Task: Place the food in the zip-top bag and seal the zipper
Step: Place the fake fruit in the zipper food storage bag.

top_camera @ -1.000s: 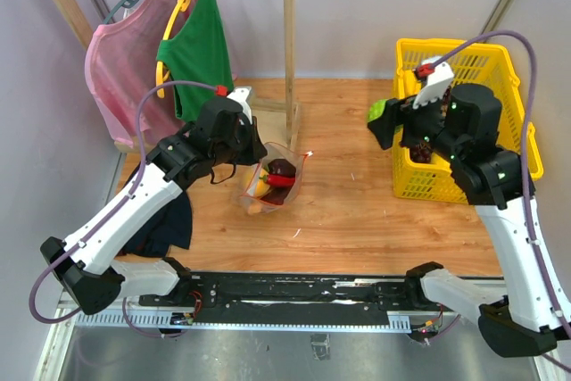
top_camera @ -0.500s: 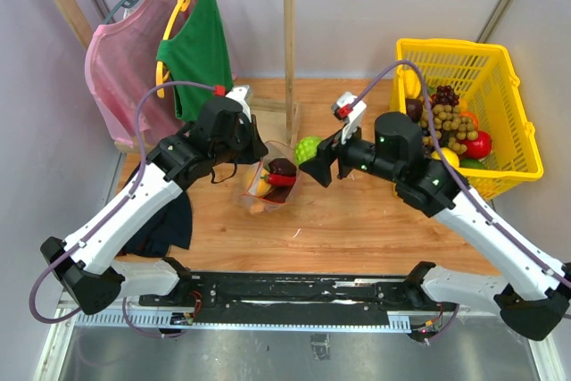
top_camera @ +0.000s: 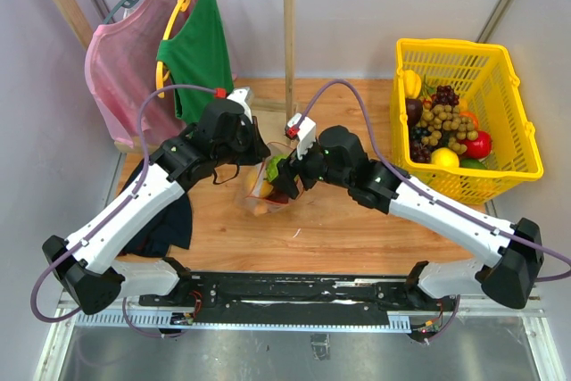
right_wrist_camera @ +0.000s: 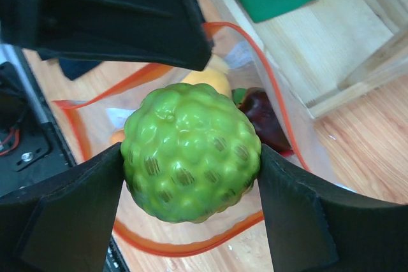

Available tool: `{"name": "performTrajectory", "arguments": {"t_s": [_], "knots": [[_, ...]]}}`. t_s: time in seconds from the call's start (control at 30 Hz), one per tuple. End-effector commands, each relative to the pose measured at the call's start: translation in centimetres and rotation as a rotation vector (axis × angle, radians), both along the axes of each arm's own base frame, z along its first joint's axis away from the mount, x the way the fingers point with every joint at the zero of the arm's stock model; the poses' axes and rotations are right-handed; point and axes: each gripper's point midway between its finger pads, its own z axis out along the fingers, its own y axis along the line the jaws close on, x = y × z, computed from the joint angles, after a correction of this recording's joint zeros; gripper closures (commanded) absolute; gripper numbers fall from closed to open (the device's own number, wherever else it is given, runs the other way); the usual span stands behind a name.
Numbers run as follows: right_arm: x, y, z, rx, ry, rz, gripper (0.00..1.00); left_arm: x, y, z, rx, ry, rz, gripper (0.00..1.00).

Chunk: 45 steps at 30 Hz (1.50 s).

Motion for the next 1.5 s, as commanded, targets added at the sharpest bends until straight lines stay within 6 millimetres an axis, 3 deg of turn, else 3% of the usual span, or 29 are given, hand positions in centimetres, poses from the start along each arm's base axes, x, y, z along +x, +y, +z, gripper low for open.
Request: {"name": "performTrajectory", "arguments": {"t_s": [0.0, 0.13, 0.47, 0.73, 1.07, 1.23, 1.47], "knots": [[1.8, -0.3, -0.3, -0.033, -0.076, -0.073, 0.44, 0.3, -0.8, 2.0, -0.076, -0.052, -0.004, 1.00], [2.5, -0.6, -1.5, -0.079, -0.084, -0.099, 0.34, 0.2, -0.9, 2.0, -0.082, -0.048, -0.007, 1.00], [3.0, -0.8, -1.4, -0.081, -0.089, -0.127, 0.15, -0.2, -1.1, 1.9, -0.100, -0.035, -0.014, 1.00], [2.3, -1.2, 0.5, -0.041, -0.099, -0.121, 0.07, -0.3, -0.9, 1.5, -0.094, -0.025, -0.006, 1.00], [2.2, -5.0, 3.0, -0.032, -0.125, -0.249, 0.13, -0.3, -0.7, 1.4, -0.085, -0.028, -0.002, 1.00], [2.6, -6.8, 1.9, -0.039, -0.048, -0.351, 0.19, -0.3, -0.7, 1.3, -0.085, -0.027, -0.002, 1.00], [2.3, -6.3, -1.4, -0.025, 0.098, -0.410, 0.31, -0.3, -0.7, 1.3, -0.085, -0.029, -0.001, 1.00]]}}
